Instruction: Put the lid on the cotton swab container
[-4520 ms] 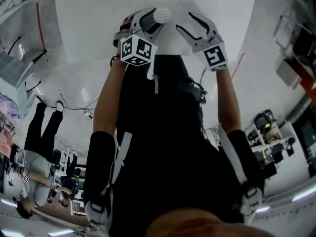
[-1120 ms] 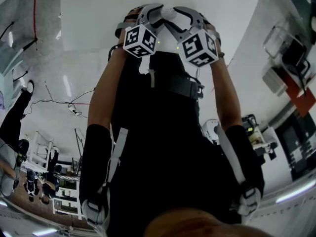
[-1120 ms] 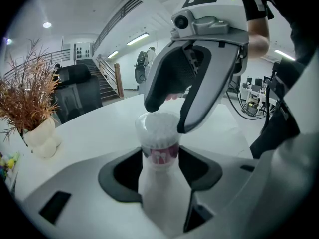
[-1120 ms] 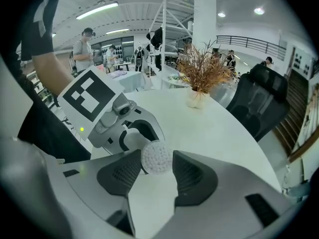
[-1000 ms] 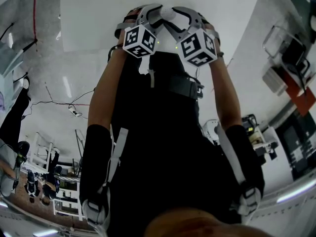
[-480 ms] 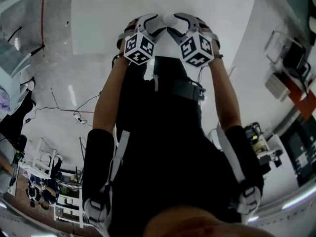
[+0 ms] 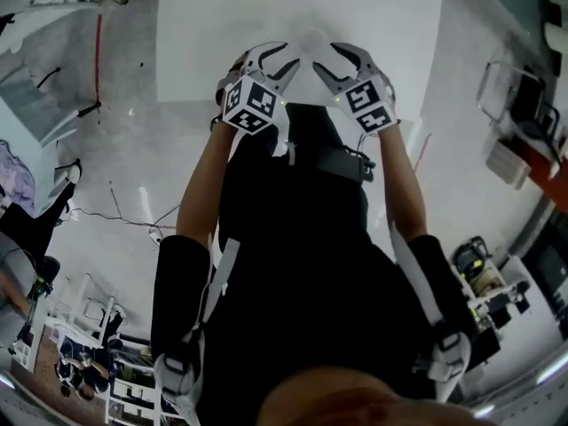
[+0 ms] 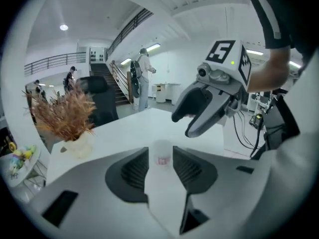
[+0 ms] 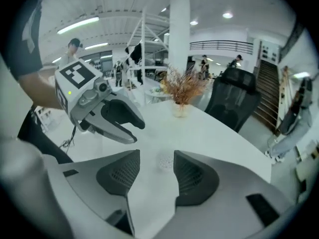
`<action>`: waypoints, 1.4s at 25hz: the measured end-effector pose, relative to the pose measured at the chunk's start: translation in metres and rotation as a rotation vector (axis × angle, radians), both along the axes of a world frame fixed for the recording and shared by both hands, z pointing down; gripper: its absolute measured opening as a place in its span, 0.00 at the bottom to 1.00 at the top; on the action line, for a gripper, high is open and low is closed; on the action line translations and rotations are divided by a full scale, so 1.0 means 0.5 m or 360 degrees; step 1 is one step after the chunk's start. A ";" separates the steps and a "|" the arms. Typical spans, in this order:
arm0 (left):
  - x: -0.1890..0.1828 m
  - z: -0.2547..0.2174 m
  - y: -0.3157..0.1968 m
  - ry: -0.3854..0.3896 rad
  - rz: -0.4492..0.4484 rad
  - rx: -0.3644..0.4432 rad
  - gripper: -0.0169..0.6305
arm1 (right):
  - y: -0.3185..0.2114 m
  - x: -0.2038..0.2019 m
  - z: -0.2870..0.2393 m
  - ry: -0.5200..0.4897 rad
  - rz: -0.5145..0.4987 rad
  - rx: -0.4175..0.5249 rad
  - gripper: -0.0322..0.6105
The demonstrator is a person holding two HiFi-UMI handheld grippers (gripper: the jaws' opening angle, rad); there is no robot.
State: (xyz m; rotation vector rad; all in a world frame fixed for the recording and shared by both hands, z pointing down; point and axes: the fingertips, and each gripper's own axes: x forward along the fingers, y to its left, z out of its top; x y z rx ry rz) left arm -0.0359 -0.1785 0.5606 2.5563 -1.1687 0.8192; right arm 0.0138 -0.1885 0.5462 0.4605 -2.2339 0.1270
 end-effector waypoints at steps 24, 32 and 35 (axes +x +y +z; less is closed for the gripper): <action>-0.027 -0.565 0.271 0.0559 -0.0785 0.0642 0.04 | 0.194 0.193 -0.431 -0.0881 0.0955 0.0378 0.06; 0.022 -0.588 0.293 0.0522 -0.0839 0.0684 0.04 | 0.212 0.241 -0.485 -0.0948 0.0927 0.0437 0.06; 0.028 -0.579 0.303 0.0494 -0.0863 0.0676 0.04 | 0.224 0.251 -0.479 -0.0958 0.0936 0.0421 0.06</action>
